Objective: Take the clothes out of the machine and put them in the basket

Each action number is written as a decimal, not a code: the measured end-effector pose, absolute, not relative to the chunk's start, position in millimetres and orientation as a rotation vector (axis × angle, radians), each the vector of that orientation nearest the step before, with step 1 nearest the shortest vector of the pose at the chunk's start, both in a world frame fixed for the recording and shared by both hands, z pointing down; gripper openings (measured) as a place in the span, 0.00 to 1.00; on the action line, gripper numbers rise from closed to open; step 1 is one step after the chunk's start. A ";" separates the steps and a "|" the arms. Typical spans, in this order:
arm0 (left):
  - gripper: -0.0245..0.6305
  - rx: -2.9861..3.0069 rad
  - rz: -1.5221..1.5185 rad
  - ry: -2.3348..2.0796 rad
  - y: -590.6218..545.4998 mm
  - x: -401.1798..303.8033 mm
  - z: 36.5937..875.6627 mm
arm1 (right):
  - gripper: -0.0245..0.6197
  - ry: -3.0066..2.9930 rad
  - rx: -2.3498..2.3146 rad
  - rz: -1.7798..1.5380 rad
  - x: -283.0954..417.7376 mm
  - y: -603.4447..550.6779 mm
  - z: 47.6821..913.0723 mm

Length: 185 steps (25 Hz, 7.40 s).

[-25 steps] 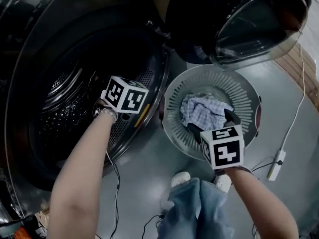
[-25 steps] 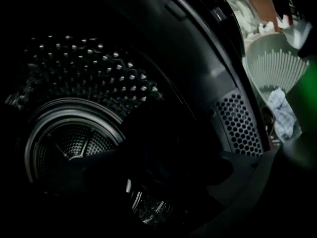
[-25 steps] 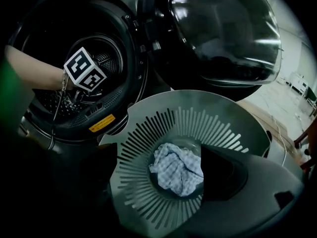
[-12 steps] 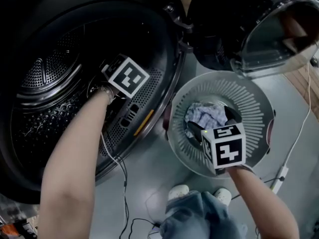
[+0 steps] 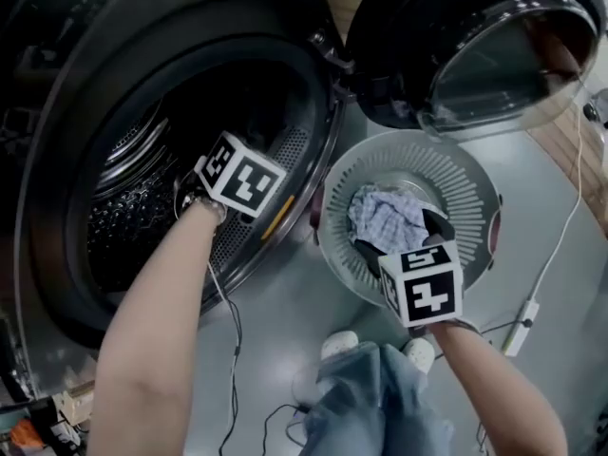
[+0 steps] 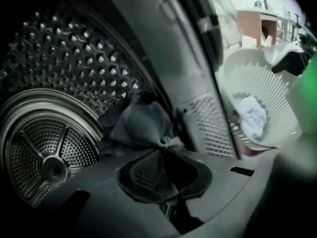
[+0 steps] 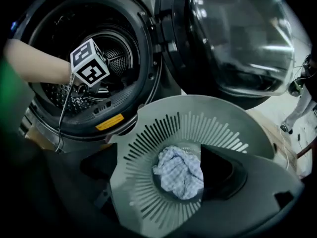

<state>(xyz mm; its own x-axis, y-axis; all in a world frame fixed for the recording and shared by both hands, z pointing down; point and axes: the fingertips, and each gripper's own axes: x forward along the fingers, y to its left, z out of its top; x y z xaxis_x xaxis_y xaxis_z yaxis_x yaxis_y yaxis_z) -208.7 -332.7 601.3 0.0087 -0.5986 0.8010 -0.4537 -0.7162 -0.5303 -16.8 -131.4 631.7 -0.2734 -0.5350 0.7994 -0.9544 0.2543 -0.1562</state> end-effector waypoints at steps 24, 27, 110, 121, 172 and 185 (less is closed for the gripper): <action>0.08 -2.590 -1.746 1.137 -163.8 -111.7 488.8 | 0.84 -1.805 1.467 1.064 57.1 -52.0 476.5; 0.08 -2.662 -1.702 1.141 -150.8 -93.8 483.9 | 0.84 -1.792 1.467 1.059 67.5 -45.4 476.2; 0.13 -2.361 -1.912 1.244 -258.7 -173.1 593.6 | 0.81 -1.562 1.600 1.269 54.3 -29.1 588.8; 0.12 -2.548 -1.813 1.240 -209.9 -137.6 545.6 | 0.78 -1.605 1.592 1.229 72.2 -24.3 541.4; 0.83 -2.719 -1.817 1.130 -142.2 -93.5 549.8 | 0.74 -1.583 1.540 1.221 98.1 -9.0 542.0; 0.90 -2.239 -2.111 0.868 -185.7 -196.2 607.9 | 0.74 -1.612 1.490 1.231 37.2 -41.6 569.1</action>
<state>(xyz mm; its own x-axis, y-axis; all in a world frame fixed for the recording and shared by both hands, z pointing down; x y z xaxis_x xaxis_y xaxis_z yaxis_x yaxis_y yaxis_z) -196.2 -185.7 607.9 -0.0186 -0.3432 0.9391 -0.4167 -0.8511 -0.3193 37.2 -41.6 569.1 -0.1762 -0.4008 0.8991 -0.9729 -0.0678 -0.2209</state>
